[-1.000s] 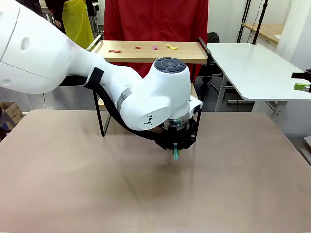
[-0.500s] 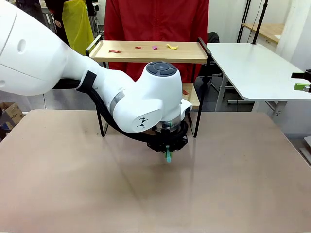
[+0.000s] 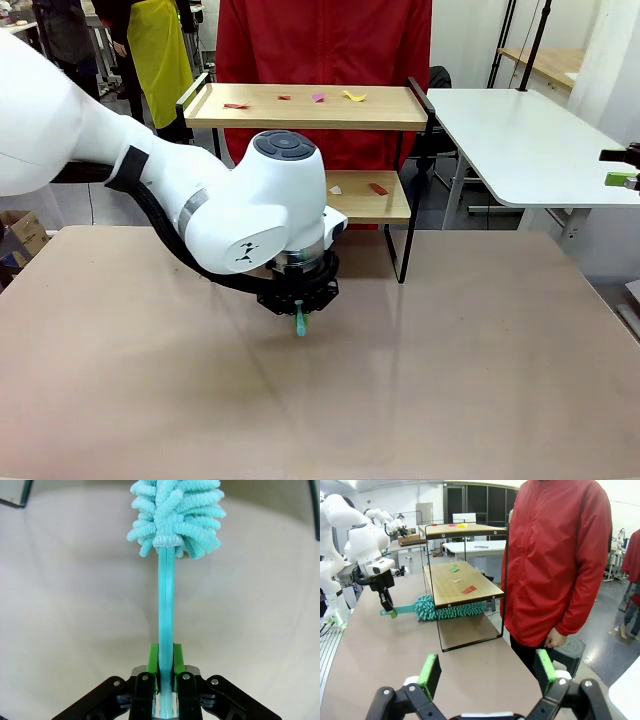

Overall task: Clean the shelf.
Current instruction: Clean the specific section of the Shelf indicated by the human with the Duster.

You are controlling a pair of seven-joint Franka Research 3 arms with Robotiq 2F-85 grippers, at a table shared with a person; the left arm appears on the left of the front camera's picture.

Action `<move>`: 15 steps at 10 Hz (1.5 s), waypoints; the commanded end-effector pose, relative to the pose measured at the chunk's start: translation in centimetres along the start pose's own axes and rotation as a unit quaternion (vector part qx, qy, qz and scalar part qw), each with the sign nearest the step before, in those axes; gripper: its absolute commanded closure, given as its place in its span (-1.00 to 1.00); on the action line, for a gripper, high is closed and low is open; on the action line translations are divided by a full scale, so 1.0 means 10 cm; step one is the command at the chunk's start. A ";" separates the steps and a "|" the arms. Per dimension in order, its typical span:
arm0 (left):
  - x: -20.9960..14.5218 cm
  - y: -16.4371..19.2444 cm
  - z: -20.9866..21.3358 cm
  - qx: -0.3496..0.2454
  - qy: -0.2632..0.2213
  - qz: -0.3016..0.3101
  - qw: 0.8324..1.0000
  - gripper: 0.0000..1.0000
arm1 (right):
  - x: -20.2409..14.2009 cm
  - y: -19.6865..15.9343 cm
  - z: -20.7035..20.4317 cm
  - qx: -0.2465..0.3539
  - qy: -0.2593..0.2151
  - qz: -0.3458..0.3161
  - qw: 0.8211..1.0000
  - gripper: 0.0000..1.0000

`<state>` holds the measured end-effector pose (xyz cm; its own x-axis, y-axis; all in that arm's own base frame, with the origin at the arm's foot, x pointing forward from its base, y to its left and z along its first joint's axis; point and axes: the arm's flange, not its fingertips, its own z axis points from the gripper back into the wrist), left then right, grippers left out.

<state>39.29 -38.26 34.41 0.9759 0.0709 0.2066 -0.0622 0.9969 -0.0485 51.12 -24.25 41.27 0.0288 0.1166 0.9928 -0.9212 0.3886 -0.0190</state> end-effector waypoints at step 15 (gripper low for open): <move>0.11 1.10 0.25 0.151 -0.019 0.016 0.988 0.74 | 0.02 0.01 -0.01 0.001 -0.001 0.001 1.000 -1.00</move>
<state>38.70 -27.51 36.53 0.9634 0.0881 0.2532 -0.1496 0.9604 0.2349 51.11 -24.25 41.27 0.0288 0.1165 0.9928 -0.9212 0.3887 -0.0189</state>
